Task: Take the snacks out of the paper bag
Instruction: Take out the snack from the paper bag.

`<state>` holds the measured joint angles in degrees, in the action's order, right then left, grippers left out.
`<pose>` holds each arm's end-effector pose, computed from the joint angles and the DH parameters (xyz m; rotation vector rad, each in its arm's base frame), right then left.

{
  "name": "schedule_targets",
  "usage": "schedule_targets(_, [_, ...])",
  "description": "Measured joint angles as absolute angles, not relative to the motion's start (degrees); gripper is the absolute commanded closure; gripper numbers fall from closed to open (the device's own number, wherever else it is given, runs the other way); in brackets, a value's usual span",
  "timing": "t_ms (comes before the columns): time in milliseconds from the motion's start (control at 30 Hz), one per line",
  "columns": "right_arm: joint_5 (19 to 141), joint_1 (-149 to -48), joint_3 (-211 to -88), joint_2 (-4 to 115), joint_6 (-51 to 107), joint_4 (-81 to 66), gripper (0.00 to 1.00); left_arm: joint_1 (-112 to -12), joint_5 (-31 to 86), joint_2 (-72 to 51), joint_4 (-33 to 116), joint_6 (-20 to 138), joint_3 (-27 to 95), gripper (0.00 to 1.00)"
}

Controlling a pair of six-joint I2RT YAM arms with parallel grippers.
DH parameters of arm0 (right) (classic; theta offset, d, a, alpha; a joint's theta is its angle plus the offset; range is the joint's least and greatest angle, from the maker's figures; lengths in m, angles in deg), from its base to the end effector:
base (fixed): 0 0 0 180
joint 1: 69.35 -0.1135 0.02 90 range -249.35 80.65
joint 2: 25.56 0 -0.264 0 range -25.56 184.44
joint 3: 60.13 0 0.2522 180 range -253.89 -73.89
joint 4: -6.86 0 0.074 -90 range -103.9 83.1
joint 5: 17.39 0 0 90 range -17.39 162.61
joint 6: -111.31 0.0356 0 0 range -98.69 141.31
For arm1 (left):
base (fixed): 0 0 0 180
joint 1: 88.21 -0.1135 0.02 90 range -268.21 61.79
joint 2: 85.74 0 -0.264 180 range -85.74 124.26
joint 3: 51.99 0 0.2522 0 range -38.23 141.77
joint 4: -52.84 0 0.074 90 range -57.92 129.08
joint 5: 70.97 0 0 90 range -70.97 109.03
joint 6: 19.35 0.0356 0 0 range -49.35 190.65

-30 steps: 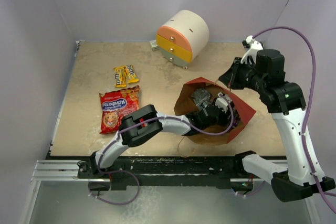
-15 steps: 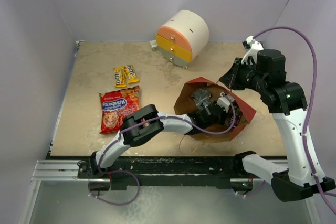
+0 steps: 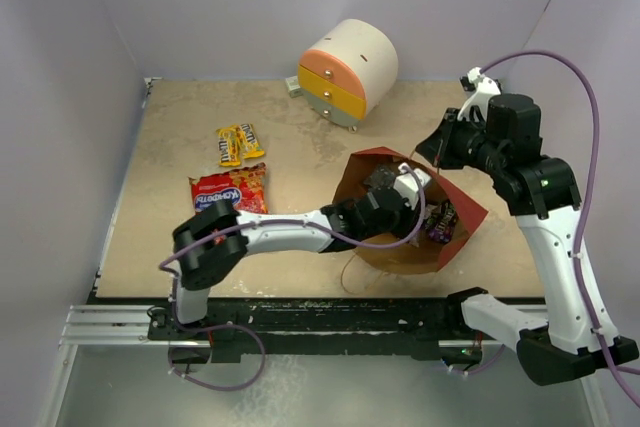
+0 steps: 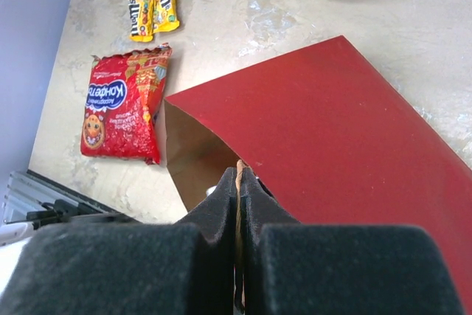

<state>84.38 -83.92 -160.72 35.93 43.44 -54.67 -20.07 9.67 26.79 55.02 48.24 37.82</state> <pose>0.1824 0.0549 0.4630 -0.0058 2.0057 0.6172 0.1752 -0.4210 0.2217 0.6819 1.9132 -0.8819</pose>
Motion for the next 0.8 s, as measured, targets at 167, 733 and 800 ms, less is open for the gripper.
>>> schedule_targets(167, [84.8,-83.9,-158.2,35.3,43.4,-51.9,1.00,-20.1,14.4,12.9,43.2,47.5,32.8,0.86])
schedule_targets(733, [85.6,-83.9,-154.7,34.9,43.4,-42.0,1.00,-25.7,-6.7,-26.8,1.0,50.1,41.7,0.86])
schedule_targets(800, [85.6,-83.9,-154.6,34.9,43.4,-42.0,1.00,-31.3,-8.0,-25.6,0.5,52.9,43.8,0.87])
